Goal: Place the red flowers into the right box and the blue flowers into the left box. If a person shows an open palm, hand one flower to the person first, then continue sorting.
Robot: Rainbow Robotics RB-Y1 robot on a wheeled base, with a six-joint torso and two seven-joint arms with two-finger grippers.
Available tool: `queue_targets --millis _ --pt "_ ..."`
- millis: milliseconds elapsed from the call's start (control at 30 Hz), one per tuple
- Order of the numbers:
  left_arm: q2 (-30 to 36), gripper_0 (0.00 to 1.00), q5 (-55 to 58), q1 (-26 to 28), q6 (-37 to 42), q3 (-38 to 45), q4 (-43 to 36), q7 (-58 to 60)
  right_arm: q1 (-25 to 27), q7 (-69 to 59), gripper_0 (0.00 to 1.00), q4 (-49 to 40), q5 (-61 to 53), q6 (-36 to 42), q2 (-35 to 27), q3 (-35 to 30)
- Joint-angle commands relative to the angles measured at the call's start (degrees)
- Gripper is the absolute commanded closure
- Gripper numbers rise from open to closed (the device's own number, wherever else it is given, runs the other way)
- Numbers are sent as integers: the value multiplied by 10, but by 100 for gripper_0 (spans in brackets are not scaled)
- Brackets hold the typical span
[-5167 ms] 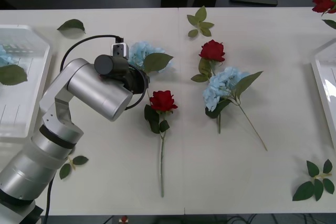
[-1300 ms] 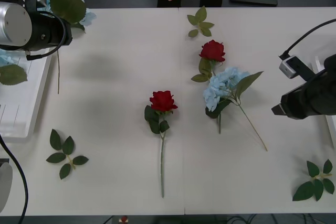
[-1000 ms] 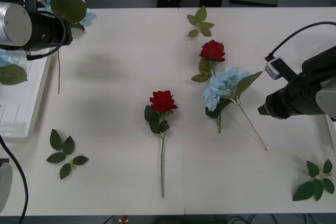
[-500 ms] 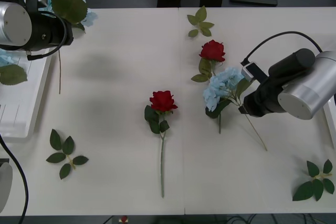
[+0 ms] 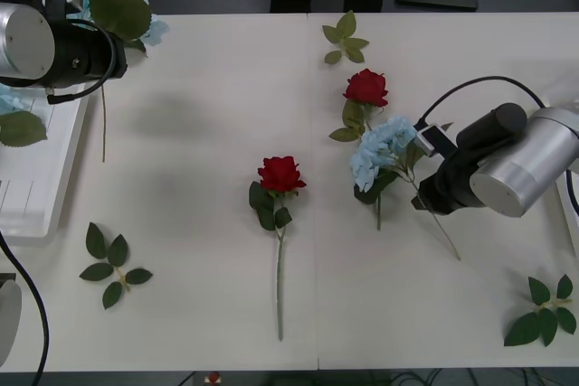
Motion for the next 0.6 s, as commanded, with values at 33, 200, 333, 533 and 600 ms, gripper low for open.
queue_targets --millis 33,200,333,533,600 --pt "4 100 2 -3 -1 2 -20 -10 -25 15 0 10 6 1 25 -6" --pt "4 100 3 -3 -1 2 -20 -10 -29 20 10 17 5 1 37 -6" --pt "4 100 3 -3 -1 2 -20 -10 -30 21 51 18 3 1 40 -6" --pt "4 100 4 -3 -1 2 -20 -10 -30 21 93 23 3 2 45 -6" --pt "4 100 4 -4 -1 2 -20 -10 -30 22 100 24 3 2 46 -6"
